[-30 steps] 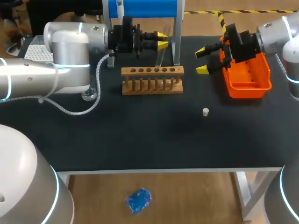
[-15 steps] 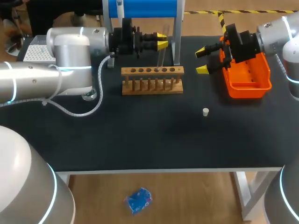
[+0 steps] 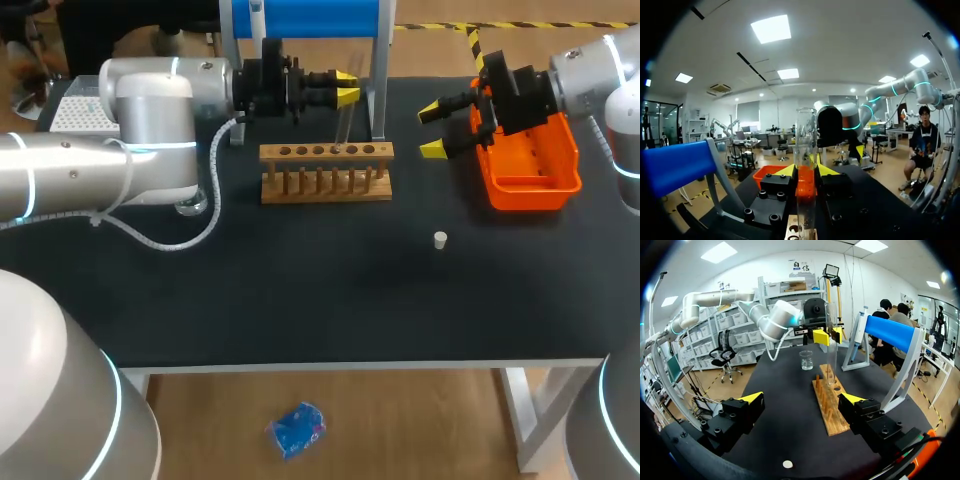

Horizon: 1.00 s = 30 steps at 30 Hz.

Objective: Invert the test tube, pick up the pipette, mount the tip to pipette, aspirate from beaker and dispense into the tube, eject the tip, return the pipette, and cap with the stopper.

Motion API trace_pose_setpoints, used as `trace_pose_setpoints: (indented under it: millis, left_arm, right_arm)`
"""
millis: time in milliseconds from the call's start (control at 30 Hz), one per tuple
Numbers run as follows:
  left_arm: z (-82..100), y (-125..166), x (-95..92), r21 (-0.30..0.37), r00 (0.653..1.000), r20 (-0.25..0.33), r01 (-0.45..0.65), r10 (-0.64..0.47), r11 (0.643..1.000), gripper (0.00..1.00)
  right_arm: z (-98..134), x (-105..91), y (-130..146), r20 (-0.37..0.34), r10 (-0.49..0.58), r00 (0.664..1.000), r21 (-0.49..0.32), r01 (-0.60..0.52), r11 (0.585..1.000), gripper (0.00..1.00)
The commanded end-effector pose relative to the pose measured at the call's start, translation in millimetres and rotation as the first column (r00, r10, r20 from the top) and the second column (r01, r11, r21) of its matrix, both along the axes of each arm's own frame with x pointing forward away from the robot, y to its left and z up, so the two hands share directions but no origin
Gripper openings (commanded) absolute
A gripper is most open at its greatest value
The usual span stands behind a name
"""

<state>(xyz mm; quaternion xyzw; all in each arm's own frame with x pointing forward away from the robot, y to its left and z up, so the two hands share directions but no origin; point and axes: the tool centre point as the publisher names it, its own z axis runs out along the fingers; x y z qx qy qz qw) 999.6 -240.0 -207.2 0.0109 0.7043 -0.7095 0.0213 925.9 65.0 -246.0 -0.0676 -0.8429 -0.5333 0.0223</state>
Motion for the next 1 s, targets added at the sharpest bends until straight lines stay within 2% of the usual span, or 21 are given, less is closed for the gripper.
trace_pose_setpoints:
  millis: [33,133,300,433,800,1000]
  left_arm:
    - [1.2,4.0,1.8,0.021,1.0,-0.024,-0.017,0.017,1.0,0.0]
    - [2.9,3.5,4.9,0.043,0.998,-0.046,-0.029,0.031,0.999,0.0]
    - [3.2,-0.2,8.0,0.042,0.997,-0.067,-0.033,0.036,0.999,0.0]
    - [2.2,-2.0,8.8,0.022,0.998,-0.047,-0.034,0.035,0.999,0.0]
    - [-10.7,-5.8,13.4,0.035,0.998,-0.058,-0.037,0.039,0.999,0.0]
    - [-12.4,-4.3,19.0,0.022,0.997,-0.062,-0.039,0.041,0.999,0.0]
  right_arm:
    - [0.0,-0.4,-0.2,0.0,0.0,1.0,-0.001,0.0,1.0,1.0]
    - [0.0,-0.4,-0.2,0.0,0.0,1.0,-0.001,0.0,1.0,1.0]
    - [0.0,-0.4,-0.2,0.0,0.0,1.0,-0.001,0.0,1.0,1.0]
    - [0.0,-0.4,-0.2,0.0,0.0,1.0,-0.001,0.0,1.0,1.0]
    - [0.0,-0.4,-0.2,0.0,0.0,1.0,-0.001,0.0,1.0,1.0]
    - [0.0,-0.4,-0.2,0.0,0.0,1.0,-0.001,0.0,1.0,1.0]
